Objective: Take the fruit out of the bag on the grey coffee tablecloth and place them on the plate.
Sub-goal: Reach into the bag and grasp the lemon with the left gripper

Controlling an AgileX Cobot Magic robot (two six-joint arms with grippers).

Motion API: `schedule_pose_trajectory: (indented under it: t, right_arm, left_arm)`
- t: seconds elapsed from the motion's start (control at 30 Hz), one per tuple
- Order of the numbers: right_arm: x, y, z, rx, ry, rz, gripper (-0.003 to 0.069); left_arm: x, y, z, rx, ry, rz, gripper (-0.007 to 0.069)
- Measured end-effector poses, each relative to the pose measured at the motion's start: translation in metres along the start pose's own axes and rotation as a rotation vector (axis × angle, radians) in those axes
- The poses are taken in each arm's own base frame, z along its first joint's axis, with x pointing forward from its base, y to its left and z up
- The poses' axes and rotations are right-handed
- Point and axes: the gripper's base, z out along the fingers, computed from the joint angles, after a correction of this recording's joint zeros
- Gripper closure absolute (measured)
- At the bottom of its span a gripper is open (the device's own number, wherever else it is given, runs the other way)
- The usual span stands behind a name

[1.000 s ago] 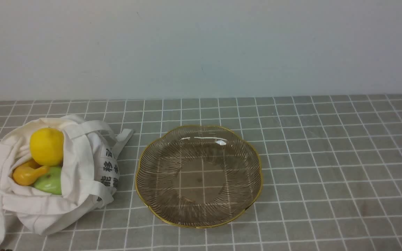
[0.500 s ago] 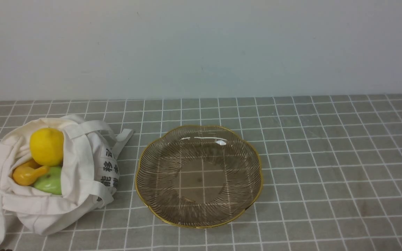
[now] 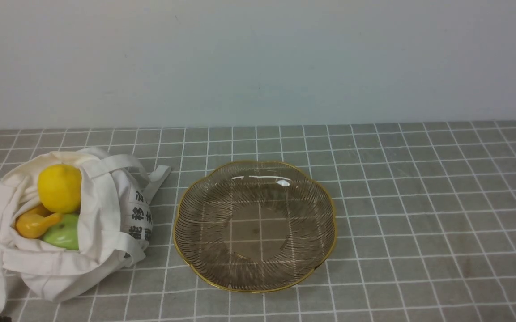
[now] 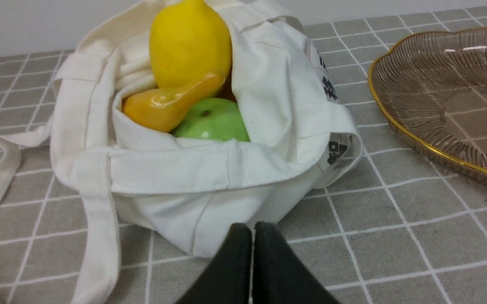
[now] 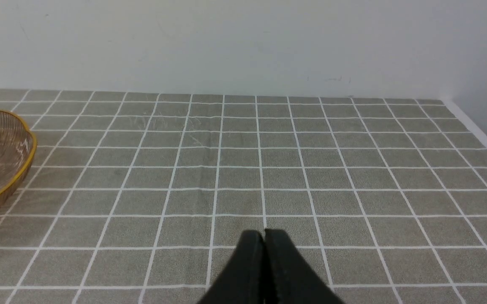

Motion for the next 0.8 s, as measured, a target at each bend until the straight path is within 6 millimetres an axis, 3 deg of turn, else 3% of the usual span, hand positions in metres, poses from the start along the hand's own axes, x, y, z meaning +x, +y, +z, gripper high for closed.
schedule_pose_trajectory:
  t: [0.23,0.4,0.63,0.73,0.8]
  right_arm:
    - [0.0,0.0,0.0,0.0,0.0,0.0,0.0673]
    - [0.0,0.0,0.0,0.0,0.0,0.0,0.0673]
    - [0.0,0.0,0.0,0.0,0.0,0.0,0.0673]
    - [0.0,0.0,0.0,0.0,0.0,0.0,0.0673]
    - [0.0,0.0,0.0,0.0,0.0,0.0,0.0673]
  left_arm:
    - [-0.013,-0.004,-0.001,0.077,-0.131,-0.419,0.0632]
    - [-0.028,0.0,-0.005,0.094,-0.307,-0.556,0.0632]
    - [-0.058,0.014,-0.022,0.056,-0.721,-0.612,0.0632]
    - [-0.091,0.017,-0.044,0.06,-0.884,-0.581,0.0632]
    - [-0.115,0.016,-0.055,0.067,-0.892,-0.536,0.0632]
